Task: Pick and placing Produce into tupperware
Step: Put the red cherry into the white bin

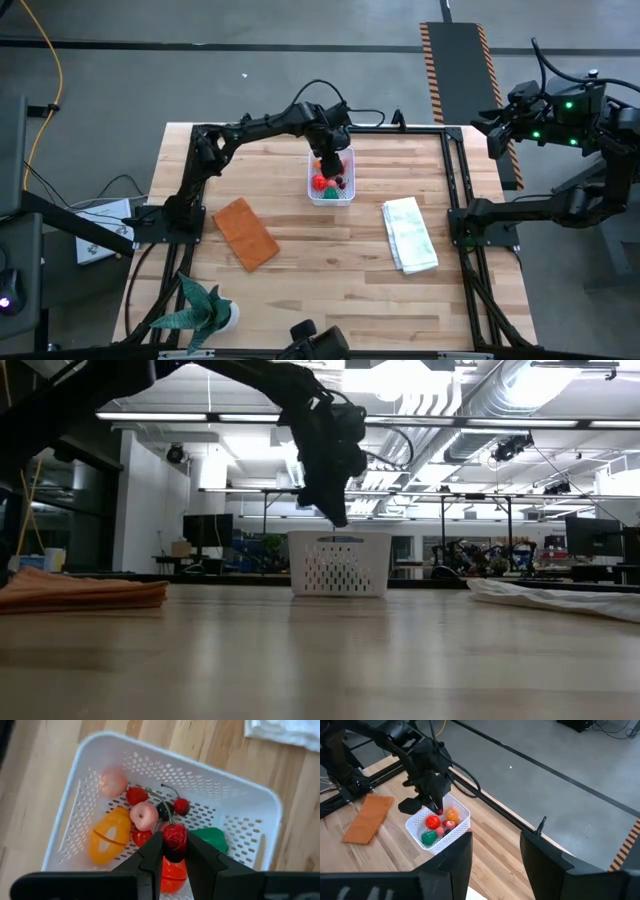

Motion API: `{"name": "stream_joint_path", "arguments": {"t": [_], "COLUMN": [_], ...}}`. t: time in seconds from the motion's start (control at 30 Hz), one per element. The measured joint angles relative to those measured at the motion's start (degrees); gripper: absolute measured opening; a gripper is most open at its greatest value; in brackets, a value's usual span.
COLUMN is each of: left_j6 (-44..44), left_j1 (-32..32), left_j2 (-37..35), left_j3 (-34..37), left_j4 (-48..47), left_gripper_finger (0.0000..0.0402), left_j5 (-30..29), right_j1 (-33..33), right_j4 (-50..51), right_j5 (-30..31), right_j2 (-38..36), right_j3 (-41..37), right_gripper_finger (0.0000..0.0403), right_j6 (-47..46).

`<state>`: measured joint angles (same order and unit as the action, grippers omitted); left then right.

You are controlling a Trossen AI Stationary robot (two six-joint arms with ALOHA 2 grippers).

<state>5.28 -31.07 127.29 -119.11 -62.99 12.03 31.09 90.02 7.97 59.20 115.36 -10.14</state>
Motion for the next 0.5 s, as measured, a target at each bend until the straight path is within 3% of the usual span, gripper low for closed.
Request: {"name": "stream_joint_path", "arguments": {"t": [0.5], "left_j6": [-1.45], "left_j1": [0.86], "left_j2": [4.62], "left_j3": [0.12], "left_j4": [-2.15], "left_gripper_finger": [0.0063], "left_j5": [-0.04], "right_j1": [0.01], "right_j4": [0.0], "right_j5": [0.0], "right_j2": [-0.04], "right_j3": [0.0], "right_gripper_finger": [0.0158], "right_j6": [0.11]}}
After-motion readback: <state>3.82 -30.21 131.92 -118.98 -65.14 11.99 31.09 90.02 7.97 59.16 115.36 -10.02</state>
